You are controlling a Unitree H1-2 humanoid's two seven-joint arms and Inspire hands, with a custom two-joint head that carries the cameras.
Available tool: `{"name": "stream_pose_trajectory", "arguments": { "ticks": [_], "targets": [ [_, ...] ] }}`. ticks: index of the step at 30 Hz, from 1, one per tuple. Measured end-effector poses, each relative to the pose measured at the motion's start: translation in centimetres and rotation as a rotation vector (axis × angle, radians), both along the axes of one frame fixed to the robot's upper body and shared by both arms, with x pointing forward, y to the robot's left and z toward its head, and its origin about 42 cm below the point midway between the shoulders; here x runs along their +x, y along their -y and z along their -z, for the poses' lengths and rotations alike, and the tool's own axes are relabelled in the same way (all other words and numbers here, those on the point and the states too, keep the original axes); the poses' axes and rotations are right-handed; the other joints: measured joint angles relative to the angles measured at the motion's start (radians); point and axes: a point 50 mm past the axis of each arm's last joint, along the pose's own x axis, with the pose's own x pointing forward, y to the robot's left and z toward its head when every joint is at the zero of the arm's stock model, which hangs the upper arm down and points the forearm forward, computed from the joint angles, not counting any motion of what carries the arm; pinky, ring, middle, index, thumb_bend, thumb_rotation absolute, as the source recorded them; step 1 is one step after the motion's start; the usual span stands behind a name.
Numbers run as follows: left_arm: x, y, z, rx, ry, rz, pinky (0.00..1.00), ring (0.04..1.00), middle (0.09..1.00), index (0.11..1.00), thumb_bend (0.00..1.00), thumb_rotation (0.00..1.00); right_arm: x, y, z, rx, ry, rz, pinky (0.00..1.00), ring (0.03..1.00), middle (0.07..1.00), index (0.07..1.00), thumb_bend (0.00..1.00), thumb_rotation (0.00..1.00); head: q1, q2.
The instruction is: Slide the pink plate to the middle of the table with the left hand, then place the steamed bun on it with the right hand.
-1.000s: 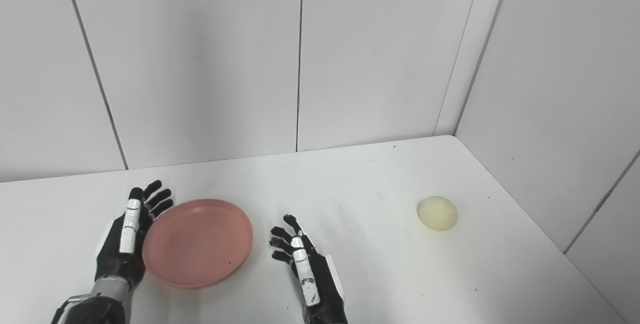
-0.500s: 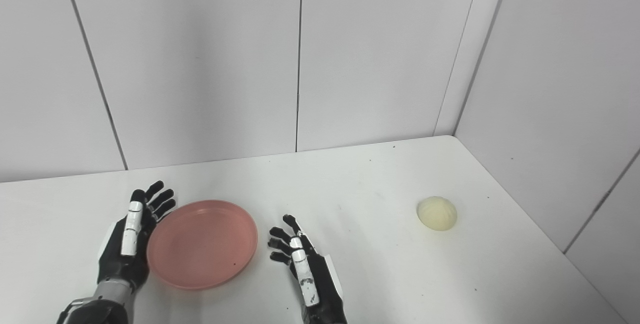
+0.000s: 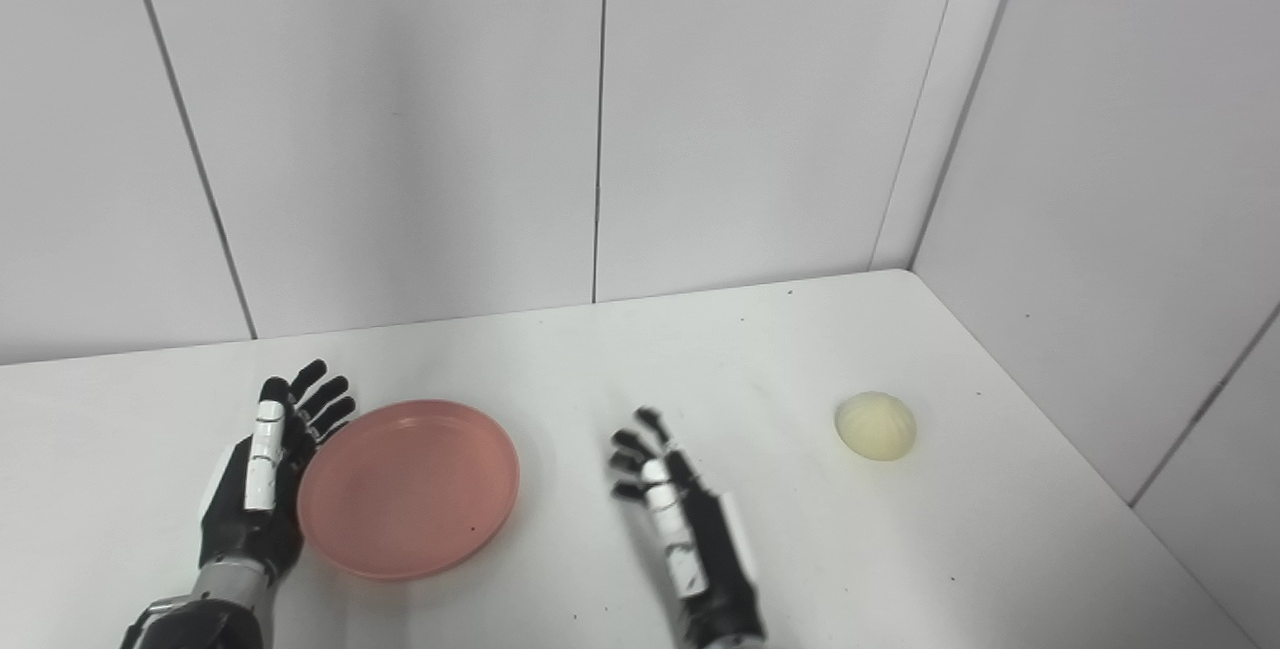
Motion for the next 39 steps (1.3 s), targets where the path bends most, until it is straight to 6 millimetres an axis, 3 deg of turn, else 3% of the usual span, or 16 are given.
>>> {"name": "stream_pose_trajectory", "arguments": {
  "ticks": [2,3,4,6,10,15,17,22,29,31,36,39],
  "targets": [
    [0.0,0.4,0.0,0.001,-0.001,0.005,0.8,0.85,0.861,0.852,0.66,0.95,0.6,1.7,-1.5,-0.017,0.021,0.028,0.77,0.833,0.875,0.937,0.68,0.89,-0.003,-0.002],
    [0.0,0.5,0.0,0.0,0.0,0.006,0.8,0.845,0.858,0.847,0.66,0.95,0.9,2.6,-2.3,-0.031,0.028,0.039,0.77,0.829,0.871,0.946,0.63,0.77,-0.003,-0.002],
    [0.0,0.6,0.0,-0.001,0.0,0.006,0.8,0.845,0.858,0.847,0.66,0.95,0.9,3.4,-3.3,-0.055,0.024,0.049,0.77,0.828,0.87,0.946,0.63,0.75,-0.003,-0.002],
    [0.0,0.6,0.0,-0.002,0.002,0.005,0.81,0.843,0.857,0.852,0.66,0.94,1.1,4.7,-5.1,-0.101,0.04,0.058,0.72,0.783,0.838,0.932,0.6,0.62,0.0,-0.006],
    [0.3,0.7,0.0,-0.002,0.001,0.006,0.81,0.844,0.859,0.866,0.66,0.95,1.4,7.0,-8.6,-0.178,0.043,0.08,0.72,0.766,0.826,0.915,0.65,0.61,0.003,-0.012],
    [0.5,0.9,-0.1,-0.004,0.0,0.008,0.79,0.832,0.852,0.85,0.66,0.95,1.6,9.2,-10.1,-0.324,-0.038,0.06,0.7,0.749,0.804,0.867,0.71,0.55,0.0,-0.018],
    [0.5,1.0,-0.1,-0.004,0.0,0.006,0.79,0.827,0.848,0.85,0.66,0.95,1.7,10.4,-10.7,-0.423,-0.069,0.045,0.64,0.72,0.775,0.823,0.74,0.53,0.003,-0.02],
    [0.5,1.0,0.0,-0.004,0.0,-0.002,0.79,0.828,0.853,0.865,0.66,0.96,2.5,13.4,-13.6,-0.745,-0.102,0.089,0.69,0.774,0.803,0.811,0.8,0.49,0.014,-0.018],
    [0.6,1.1,0.0,-0.003,0.002,0.0,0.78,0.825,0.85,0.862,0.66,0.95,4.6,15.6,-12.8,-1.13,-0.266,0.153,0.64,0.808,0.851,0.812,0.92,0.4,0.011,-0.021],
    [0.6,1.1,0.0,-0.003,0.003,0.0,0.78,0.828,0.852,0.862,0.66,0.95,5.4,16.5,-12.8,-1.219,-0.315,0.184,0.67,0.827,0.853,0.806,0.95,0.32,0.012,-0.025],
    [0.6,1.1,0.0,-0.003,0.005,0.001,0.79,0.829,0.854,0.864,0.65,0.96,6.9,17.9,-13.3,-1.3,-0.398,0.241,0.66,0.814,0.855,0.805,0.99,0.26,0.012,-0.026],
    [0.6,1.1,0.0,-0.002,0.006,0.002,0.78,0.826,0.85,0.858,0.67,0.95,7.9,18.9,-12.9,-1.345,-0.493,0.283,0.64,0.753,0.822,0.789,1.0,0.3,0.014,-0.026]
  ]
}}
